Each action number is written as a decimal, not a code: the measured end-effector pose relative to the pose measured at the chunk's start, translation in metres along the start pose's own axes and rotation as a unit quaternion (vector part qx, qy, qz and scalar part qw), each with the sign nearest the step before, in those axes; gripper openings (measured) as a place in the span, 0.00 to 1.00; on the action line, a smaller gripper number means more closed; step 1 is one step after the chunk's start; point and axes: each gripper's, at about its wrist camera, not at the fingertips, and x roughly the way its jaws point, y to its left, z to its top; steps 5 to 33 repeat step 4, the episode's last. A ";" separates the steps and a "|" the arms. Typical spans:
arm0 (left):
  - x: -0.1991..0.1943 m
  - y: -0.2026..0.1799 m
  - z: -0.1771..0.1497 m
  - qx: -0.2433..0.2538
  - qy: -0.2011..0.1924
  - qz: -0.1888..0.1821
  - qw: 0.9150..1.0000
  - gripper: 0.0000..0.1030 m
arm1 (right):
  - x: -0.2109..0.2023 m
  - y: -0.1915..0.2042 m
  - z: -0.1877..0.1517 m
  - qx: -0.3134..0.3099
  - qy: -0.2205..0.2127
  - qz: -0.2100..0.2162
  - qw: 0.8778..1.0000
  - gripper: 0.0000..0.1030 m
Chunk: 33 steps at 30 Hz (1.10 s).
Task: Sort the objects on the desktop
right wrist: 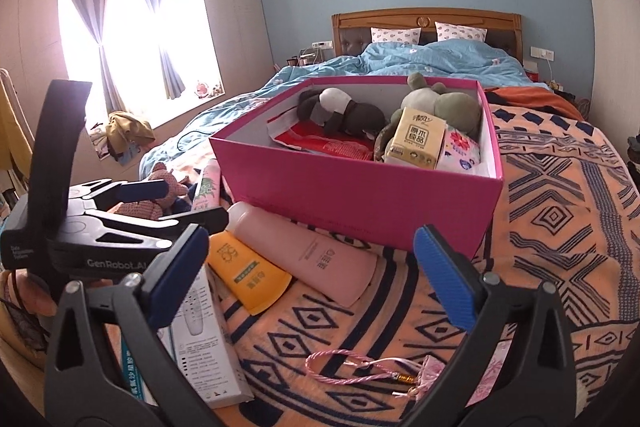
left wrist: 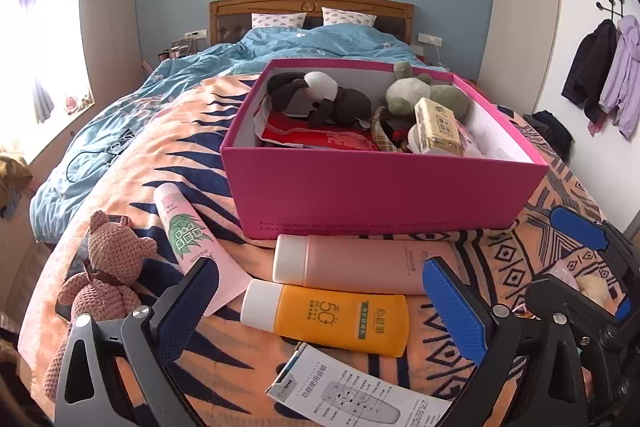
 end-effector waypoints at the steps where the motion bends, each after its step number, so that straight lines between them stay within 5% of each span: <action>1: 0.001 -0.001 -0.001 0.002 0.004 0.004 1.000 1.00 | 0.000 0.000 -0.001 0.001 0.001 -0.001 1.000 1.00; 33: 0.002 -0.002 -0.002 0.004 0.008 0.010 1.000 1.00 | 0.001 -0.001 -0.002 0.005 0.003 -0.001 1.000 1.00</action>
